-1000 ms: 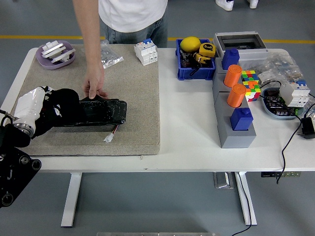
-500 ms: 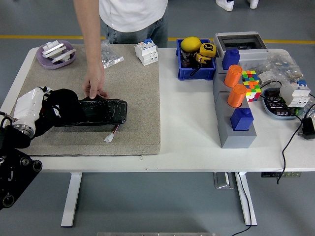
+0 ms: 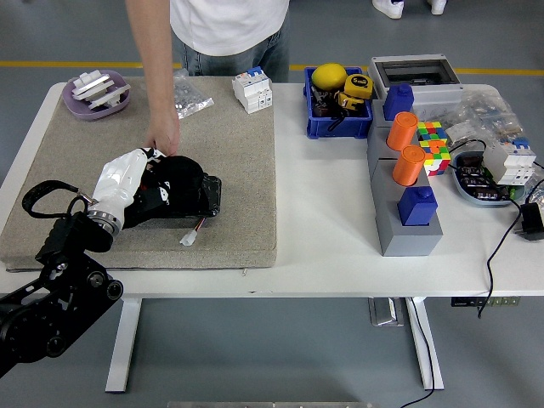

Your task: Pick the rag up,wipe the panel,place it on the desk

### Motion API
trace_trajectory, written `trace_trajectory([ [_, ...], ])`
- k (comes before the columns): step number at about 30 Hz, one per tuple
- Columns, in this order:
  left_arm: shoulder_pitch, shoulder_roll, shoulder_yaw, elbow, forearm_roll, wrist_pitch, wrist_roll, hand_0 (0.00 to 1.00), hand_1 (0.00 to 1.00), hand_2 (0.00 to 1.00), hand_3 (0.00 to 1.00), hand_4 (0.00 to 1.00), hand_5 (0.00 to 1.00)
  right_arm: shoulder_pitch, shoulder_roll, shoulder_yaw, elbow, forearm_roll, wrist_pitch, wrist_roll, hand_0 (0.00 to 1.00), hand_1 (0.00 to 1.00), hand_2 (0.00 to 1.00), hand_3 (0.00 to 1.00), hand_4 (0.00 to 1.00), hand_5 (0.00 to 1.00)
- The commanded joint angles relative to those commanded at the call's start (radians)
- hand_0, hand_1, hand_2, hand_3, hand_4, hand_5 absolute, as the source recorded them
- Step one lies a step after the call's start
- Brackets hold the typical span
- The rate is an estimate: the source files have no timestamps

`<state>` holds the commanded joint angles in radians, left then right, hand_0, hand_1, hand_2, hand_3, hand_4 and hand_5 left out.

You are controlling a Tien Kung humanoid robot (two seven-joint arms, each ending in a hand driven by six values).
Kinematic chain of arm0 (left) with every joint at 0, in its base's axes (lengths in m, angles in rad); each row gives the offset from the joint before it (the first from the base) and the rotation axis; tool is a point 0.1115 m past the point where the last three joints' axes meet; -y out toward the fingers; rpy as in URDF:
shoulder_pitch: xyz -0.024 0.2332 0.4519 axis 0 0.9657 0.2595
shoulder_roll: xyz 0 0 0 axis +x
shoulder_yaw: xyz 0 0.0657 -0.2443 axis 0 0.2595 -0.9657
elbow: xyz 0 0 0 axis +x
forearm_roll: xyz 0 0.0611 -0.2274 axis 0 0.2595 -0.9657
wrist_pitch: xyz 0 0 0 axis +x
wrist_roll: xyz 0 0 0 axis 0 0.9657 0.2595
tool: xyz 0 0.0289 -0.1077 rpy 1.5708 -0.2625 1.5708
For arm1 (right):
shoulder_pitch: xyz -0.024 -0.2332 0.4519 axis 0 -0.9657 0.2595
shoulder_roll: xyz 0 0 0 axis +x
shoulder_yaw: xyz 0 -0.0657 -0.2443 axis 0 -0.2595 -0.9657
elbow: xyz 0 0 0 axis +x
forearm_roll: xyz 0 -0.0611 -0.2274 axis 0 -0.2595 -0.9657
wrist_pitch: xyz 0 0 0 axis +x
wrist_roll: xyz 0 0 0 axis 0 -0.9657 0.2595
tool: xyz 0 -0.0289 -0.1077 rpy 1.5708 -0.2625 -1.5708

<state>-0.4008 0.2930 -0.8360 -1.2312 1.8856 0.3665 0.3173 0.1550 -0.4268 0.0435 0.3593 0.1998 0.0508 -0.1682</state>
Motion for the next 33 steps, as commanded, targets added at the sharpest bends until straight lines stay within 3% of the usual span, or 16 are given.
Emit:
trace_trajectory([
  [9,-0.051,-0.038,0.09,-0.03,-0.022,0.004,0.001,0.238,0.459,0.577,0.531,0.263,0.002,0.002,-0.002,-0.007,0.001,0.003,0.001,0.0,0.765,0.69,0.711,0.676,0.998,0.522],
  [14,-0.058,-0.053,0.104,-0.024,-0.025,0.007,0.002,0.236,0.459,0.577,0.53,0.26,0.002,0.004,-0.002,-0.007,0.001,0.003,0.002,0.0,0.766,0.69,0.71,0.677,0.998,0.522],
  [33,-0.002,-0.017,-0.014,0.017,0.011,0.008,0.009,0.238,0.458,0.575,0.53,0.267,0.002,0.0,-0.002,-0.006,0.001,0.005,0.004,0.0,0.767,0.69,0.71,0.676,0.998,0.521],
])
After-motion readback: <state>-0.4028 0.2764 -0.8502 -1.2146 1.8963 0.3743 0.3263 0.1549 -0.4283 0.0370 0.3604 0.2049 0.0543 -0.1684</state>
